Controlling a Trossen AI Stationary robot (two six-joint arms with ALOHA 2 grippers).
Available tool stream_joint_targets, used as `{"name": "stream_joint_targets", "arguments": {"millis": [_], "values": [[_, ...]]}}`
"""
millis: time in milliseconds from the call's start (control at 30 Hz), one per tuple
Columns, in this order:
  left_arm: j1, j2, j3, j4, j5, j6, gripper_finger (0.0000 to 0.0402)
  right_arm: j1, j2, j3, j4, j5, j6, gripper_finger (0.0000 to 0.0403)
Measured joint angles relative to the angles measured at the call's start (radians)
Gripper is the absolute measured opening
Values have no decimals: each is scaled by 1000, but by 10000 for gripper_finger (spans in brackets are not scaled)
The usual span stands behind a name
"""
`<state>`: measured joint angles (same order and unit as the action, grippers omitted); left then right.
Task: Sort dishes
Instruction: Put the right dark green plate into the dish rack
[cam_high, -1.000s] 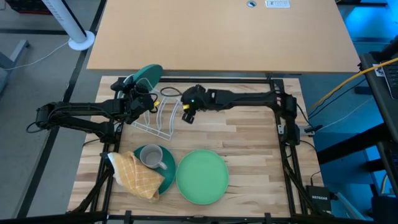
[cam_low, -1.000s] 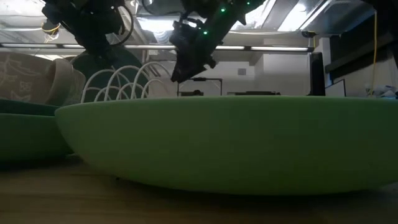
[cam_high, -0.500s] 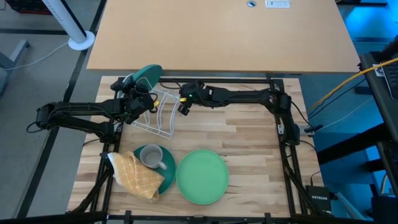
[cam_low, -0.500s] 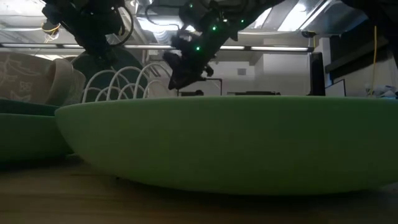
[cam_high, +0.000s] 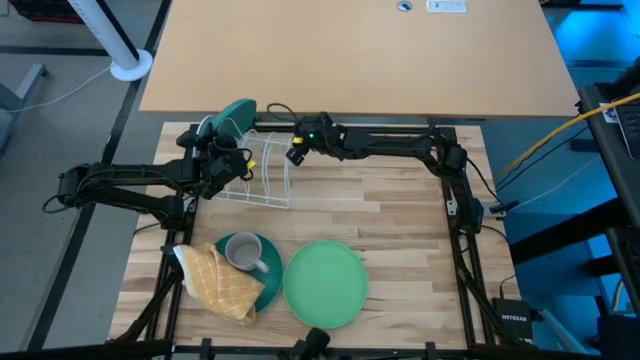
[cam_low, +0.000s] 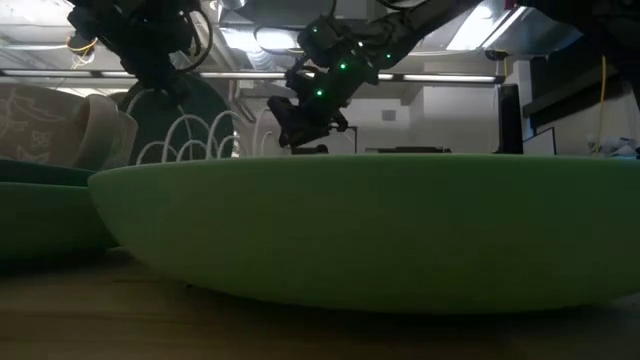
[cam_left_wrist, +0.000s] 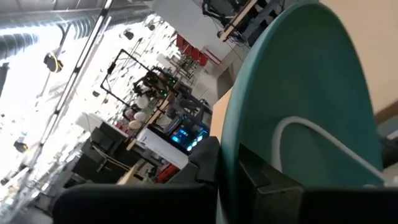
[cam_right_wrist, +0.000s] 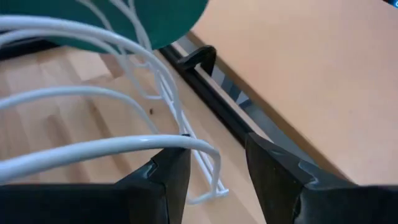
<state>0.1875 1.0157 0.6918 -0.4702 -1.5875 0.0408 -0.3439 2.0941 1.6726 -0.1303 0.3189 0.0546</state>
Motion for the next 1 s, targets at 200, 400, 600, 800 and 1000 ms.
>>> {"name": "stream_joint_targets", "arguments": {"millis": [200,400,600,800,1000], "values": [[-11,0,0,-4,43,-66,9,-3,0,-1,-5,-5,17,159],[-11,11,0,-5,68,-96,10,-3,0,-1,-14,-5,17,159],[-12,30,0,-1,86,-125,25,-4,1,-1,-15,1,19,159],[-26,32,1,-32,115,-224,38,-5,21,2,8,1,20,159],[-45,33,1,-79,110,-290,37,-2,31,4,15,2,20,159]]}}
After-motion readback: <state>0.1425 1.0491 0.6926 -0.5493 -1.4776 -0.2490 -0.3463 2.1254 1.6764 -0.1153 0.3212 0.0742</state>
